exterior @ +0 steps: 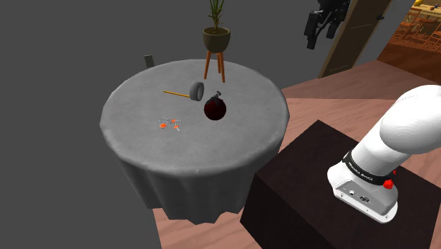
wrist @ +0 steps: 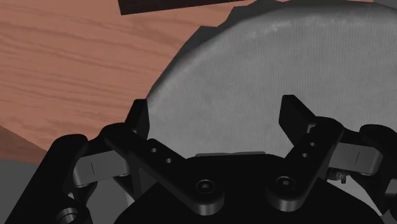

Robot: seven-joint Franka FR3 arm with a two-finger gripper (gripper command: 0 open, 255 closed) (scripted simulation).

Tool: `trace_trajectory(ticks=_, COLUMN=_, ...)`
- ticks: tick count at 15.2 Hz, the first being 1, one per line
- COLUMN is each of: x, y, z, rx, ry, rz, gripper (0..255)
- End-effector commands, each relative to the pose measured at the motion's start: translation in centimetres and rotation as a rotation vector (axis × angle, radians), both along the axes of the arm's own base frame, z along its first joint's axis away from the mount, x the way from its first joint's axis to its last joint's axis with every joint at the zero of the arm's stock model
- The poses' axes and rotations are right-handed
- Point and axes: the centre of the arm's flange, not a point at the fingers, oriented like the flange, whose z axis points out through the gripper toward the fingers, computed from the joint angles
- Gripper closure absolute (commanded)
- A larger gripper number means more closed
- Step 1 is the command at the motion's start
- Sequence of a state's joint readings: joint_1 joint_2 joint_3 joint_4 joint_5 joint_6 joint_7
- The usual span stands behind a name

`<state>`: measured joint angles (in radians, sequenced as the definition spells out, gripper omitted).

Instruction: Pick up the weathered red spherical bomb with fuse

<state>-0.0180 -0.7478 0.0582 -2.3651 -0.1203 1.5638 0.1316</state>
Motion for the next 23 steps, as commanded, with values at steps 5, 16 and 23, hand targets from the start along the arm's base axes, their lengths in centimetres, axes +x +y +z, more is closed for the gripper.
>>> trace_trajectory(ticks=5, x=3.4, y=1.6, z=-3.1, rx=0.028, ry=-0.011, rz=0.021, gripper=0)
trace_trajectory(ticks=16, x=12.8, y=7.0, z=-11.3, rx=0.105, ry=-0.04, rz=0.079, gripper=0)
trace_trajectory(ticks=23, x=18.8, y=11.0, z=-16.2, rx=0.154, ry=-0.058, rz=0.116, gripper=0)
